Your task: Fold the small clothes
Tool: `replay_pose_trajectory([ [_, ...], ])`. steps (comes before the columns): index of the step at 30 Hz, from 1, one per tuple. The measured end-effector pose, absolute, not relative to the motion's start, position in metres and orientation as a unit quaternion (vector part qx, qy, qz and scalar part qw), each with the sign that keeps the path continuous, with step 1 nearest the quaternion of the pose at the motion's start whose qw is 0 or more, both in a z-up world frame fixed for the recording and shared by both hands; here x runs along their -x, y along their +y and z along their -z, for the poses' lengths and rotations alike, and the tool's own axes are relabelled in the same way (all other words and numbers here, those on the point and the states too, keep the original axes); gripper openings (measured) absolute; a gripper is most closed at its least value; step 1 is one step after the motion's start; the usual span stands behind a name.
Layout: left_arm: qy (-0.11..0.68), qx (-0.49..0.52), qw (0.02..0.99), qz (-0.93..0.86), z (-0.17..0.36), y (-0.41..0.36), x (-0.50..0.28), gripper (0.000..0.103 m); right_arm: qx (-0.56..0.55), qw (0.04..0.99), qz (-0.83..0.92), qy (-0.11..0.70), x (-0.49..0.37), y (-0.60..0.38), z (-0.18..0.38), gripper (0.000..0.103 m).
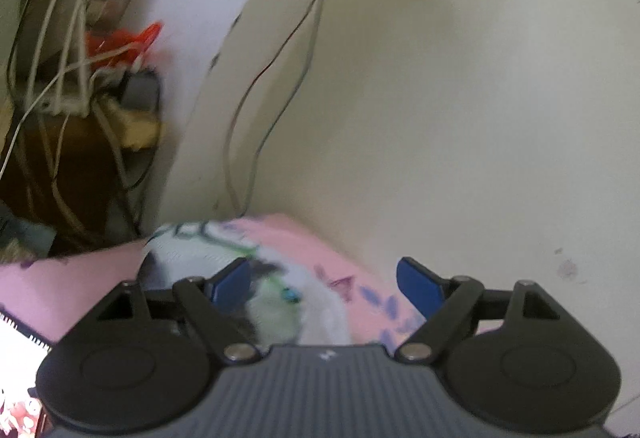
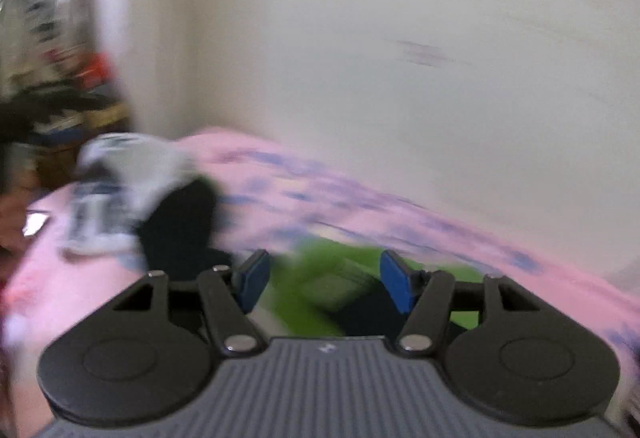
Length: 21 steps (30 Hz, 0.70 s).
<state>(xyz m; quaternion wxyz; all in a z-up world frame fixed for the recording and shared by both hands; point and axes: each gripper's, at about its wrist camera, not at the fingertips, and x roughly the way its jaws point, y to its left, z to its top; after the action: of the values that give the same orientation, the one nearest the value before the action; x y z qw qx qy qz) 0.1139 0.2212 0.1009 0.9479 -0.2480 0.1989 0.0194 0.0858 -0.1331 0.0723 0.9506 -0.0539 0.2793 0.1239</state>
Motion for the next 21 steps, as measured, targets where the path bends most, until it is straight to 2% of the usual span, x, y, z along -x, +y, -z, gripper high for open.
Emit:
replay_pose_trajectory([
  [3, 0.219, 0.252, 0.943, -0.005, -0.096, 0.222, -0.12, 0.081, 0.061, 0.935, -0.186, 0.294, -0.129, -0.065, -0.07, 0.056],
  [6, 0.213, 0.246, 0.946, 0.012, -0.097, 0.216, -0.118, 0.083, 0.051, 0.921, -0.213, 0.323, -0.163, -0.022, -0.063, 0.064],
  [11, 0.222, 0.249, 0.942, 0.033, -0.097, 0.213, -0.12, 0.083, 0.062, 0.904, -0.211, 0.366, -0.195, 0.017, -0.044, 0.071],
  [15, 0.215, 0.262, 0.94, 0.039, -0.097, 0.218, -0.113, 0.083, 0.033, 0.88, -0.203, 0.429, -0.216, 0.016, -0.022, 0.07],
  [16, 0.215, 0.266, 0.939, 0.04, -0.097, 0.22, -0.114, 0.083, 0.017, 0.875, -0.205, 0.439, -0.217, 0.013, -0.017, 0.064],
  [18, 0.215, 0.273, 0.937, 0.042, -0.097, 0.222, -0.113, 0.083, 0.007, 0.871, -0.214, 0.443, -0.208, 0.009, -0.016, 0.045],
  [19, 0.214, 0.276, 0.936, 0.041, -0.097, 0.224, -0.113, 0.083, 0.018, 0.874, -0.218, 0.433, -0.202, 0.009, -0.019, 0.022],
  [20, 0.213, 0.279, 0.936, 0.04, -0.097, 0.225, -0.112, 0.084, 0.029, 0.876, -0.227, 0.423, -0.195, 0.008, -0.023, 0.007],
  [21, 0.212, 0.281, 0.935, 0.04, -0.098, 0.226, -0.112, 0.085, 0.032, 0.878, -0.23, 0.42, -0.189, 0.006, -0.027, 0.007],
])
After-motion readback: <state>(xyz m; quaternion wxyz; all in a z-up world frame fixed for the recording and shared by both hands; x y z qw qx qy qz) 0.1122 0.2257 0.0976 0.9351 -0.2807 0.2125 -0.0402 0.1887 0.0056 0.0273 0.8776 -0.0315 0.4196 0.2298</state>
